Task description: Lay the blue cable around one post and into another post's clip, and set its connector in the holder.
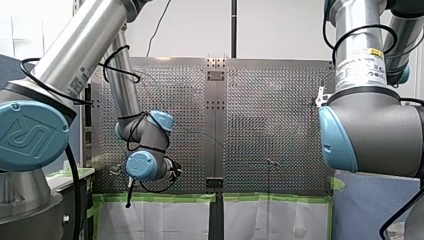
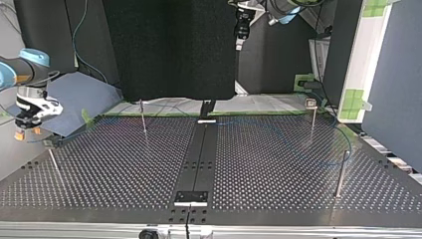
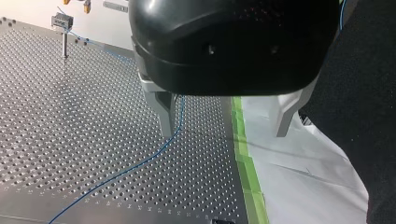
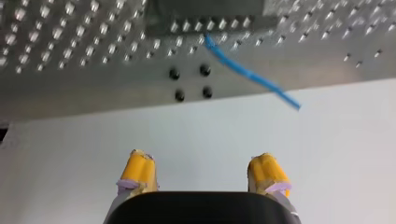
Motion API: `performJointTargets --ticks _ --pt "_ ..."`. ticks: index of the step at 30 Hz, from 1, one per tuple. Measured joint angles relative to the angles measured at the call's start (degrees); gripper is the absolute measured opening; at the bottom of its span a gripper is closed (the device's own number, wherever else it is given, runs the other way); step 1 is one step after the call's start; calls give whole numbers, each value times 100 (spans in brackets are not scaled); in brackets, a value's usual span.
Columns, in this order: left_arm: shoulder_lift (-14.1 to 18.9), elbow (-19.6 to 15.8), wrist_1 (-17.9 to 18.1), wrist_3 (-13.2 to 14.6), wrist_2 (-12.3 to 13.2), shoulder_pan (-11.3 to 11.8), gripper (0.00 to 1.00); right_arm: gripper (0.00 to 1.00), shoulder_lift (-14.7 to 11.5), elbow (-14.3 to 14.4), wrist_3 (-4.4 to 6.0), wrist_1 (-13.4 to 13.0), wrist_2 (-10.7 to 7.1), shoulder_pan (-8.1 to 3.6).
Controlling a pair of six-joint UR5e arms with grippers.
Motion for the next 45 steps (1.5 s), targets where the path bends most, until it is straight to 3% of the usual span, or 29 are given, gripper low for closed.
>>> performJointTargets --ticks 6,12,15,19,27,35,41,45 --pt "1 0 -8 0 0 0 100 100 -127 184 71 -93 273 -31" --pt "1 0 -2 0 6 0 100 100 -410 475 332 -375 571 -21" --pt "1 0 0 -3 10 0 100 100 -599 665 367 -565 732 48" --pt "1 0 -6 -12 15 -4 100 100 -758 882 253 -781 810 178" --pt "1 0 -87 -57 16 -28 100 100 -815 1254 -84 -1044 854 526" --pt "1 -1 -289 -78 9 -43 100 100 -824 1625 -392 -787 1116 898" --pt "1 -7 -339 -85 8 -79 100 100 -834 1763 -546 -504 1367 1195" --pt "1 -8 -340 -114 8 -92 100 100 -832 1775 -632 -410 1391 1368"
